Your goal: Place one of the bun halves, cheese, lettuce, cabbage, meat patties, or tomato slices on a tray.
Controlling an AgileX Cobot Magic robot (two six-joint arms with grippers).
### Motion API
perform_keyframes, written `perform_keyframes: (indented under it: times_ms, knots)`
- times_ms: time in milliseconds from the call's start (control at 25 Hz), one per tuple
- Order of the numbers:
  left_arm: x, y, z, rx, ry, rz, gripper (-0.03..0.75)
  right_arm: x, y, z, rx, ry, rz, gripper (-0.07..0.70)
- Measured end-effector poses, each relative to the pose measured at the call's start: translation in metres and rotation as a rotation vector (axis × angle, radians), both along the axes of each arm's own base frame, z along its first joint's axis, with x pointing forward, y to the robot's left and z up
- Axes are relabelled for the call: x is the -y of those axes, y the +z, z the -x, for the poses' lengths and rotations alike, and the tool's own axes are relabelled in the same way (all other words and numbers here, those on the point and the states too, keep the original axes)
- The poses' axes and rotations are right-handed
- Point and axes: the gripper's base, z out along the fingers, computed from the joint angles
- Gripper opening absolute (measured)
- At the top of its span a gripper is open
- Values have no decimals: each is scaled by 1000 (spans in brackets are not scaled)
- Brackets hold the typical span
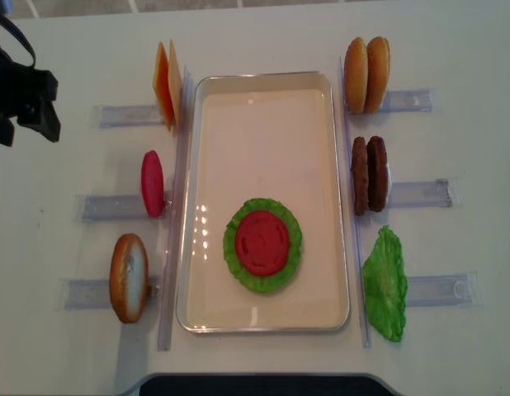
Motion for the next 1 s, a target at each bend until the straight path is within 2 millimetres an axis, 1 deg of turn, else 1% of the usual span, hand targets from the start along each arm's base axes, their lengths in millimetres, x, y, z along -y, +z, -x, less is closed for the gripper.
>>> perform_keyframes:
  times_ms: [120, 320, 480, 640, 760, 840, 1000]
  knots:
    - [1, 18, 14, 61, -6, -7, 545, 0, 0, 0, 0, 0, 0, 440]
    - [3, 51, 43, 181, -18, -21, 545, 0, 0, 0, 0, 0, 0, 440]
    - [5, 73, 69, 276, -17, -28, 545, 0, 0, 0, 0, 0, 0, 440]
    - [7, 90, 93, 362, -20, -36, 545, 0, 0, 0, 0, 0, 0, 440]
    - [11, 91, 115, 412, -22, -23, 545, 0, 0, 0, 0, 0, 0, 440]
    - [12, 85, 127, 441, -23, -21, 545, 0, 0, 0, 0, 0, 0, 440]
    - [14, 66, 151, 485, -31, -26, 545, 0, 0, 0, 0, 0, 0, 440]
